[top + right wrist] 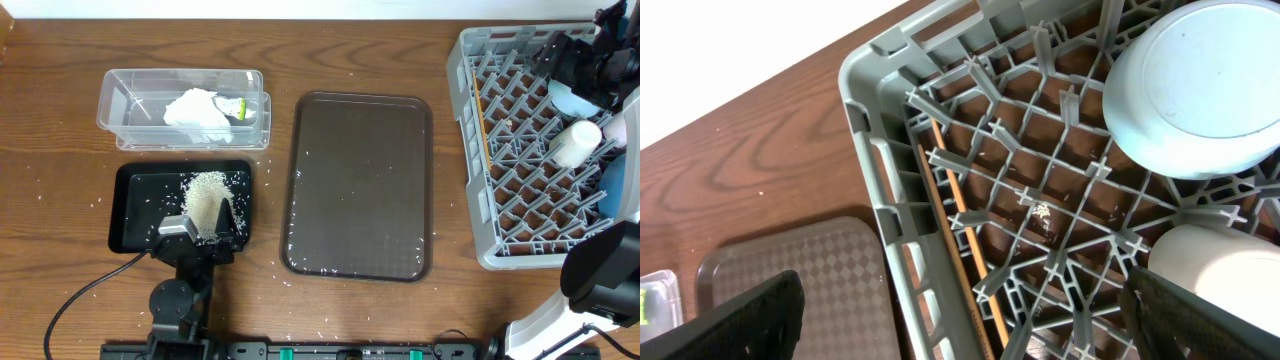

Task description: Sort waste into correct bins and load items into the dishwasher rack

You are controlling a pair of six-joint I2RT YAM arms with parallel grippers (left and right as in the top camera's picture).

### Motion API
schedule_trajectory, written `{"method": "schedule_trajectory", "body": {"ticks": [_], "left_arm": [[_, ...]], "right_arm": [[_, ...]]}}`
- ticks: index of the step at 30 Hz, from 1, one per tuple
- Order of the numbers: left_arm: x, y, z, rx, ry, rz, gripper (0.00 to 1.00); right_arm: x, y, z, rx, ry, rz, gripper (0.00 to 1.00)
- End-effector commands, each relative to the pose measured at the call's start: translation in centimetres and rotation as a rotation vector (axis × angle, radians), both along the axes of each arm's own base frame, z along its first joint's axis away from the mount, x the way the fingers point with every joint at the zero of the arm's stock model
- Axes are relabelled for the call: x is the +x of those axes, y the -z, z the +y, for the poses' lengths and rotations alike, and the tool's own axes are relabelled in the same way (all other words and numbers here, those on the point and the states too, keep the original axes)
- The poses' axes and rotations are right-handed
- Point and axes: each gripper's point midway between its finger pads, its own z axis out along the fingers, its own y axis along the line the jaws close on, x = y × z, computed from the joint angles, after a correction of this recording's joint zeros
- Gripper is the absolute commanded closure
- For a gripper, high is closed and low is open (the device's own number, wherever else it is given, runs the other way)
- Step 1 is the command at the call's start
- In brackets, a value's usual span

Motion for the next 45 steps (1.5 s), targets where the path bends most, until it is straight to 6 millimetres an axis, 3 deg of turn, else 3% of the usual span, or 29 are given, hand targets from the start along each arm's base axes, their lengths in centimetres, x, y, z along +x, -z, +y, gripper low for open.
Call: {"method": "schedule_trajectory", "body": {"ticks": [1,36,41,45], "left_arm": [[-0.1,1.8,0.0,0.028,0.006,0.054,0.12],[-0.1,1.8,0.0,0.027,0.007,0.056,0.12],[-0.1,1.8,0.0,0.028,0.007,0.056,0.12],[-0.1,1.8,0.0,0.028,0.007,0.056,0.11]], "right_arm": [[0.0,-1.2,-0.2,-0.003,0.012,-0.025,0.01],[0.1,-0.8,-0.2,-0.001,0.013,-0.016,0.01],[-0.9,-3.5,0.3,-0.016,0.008,-0.067,0.01],[-2.9,-8.8,1.9,-0.046,-0.014,-0.177,0.01]]}}
